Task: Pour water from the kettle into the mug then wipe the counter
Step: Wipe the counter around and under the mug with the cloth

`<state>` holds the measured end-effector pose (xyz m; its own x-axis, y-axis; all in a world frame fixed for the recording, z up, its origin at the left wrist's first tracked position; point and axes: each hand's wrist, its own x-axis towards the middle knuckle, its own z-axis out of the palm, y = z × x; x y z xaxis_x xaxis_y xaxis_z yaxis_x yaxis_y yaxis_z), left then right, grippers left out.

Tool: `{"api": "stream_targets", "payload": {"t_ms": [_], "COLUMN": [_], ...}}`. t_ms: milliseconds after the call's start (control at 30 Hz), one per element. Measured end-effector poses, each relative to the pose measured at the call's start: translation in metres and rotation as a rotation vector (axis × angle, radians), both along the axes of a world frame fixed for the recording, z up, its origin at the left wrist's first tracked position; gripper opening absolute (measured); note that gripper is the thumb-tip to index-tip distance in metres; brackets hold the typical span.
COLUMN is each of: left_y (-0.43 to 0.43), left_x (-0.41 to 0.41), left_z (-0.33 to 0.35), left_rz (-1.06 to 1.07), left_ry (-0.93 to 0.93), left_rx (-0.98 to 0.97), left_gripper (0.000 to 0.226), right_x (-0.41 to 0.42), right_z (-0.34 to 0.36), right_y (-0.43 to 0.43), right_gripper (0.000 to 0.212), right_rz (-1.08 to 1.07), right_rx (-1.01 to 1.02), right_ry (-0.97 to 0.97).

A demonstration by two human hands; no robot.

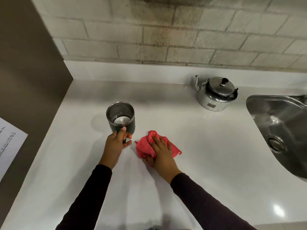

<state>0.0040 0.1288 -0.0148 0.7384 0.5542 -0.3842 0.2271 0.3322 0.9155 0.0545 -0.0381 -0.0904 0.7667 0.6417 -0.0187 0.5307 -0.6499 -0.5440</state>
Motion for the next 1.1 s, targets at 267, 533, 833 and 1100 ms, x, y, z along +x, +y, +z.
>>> {"api": "stream_targets", "payload": {"t_ms": [267,533,833,1100], "left_y": [0.01,-0.016,-0.083,-0.151], "left_x": [-0.007,-0.035,-0.003,0.053], "left_z": [0.001,0.001,0.014,0.016], "left_rz": [-0.097,0.285,-0.112,-0.262], "left_ry": [0.054,-0.005,-0.184,-0.173], "left_rx": [0.03,0.411,0.389,0.397], "left_gripper": [0.038,0.011,0.028,0.027], "right_x": [-0.007,-0.018,0.003,0.099], "right_z": [0.012,0.026,0.034,0.065], "right_y": [0.001,-0.017,-0.112,-0.219], "right_gripper": [0.061,0.048,0.052,0.042], "right_rz": [-0.025,-0.028,-0.23,-0.576], "right_rx": [-0.002,-0.103,-0.159,0.002], "right_ry": [0.015,-0.15,-0.084,0.0]}}
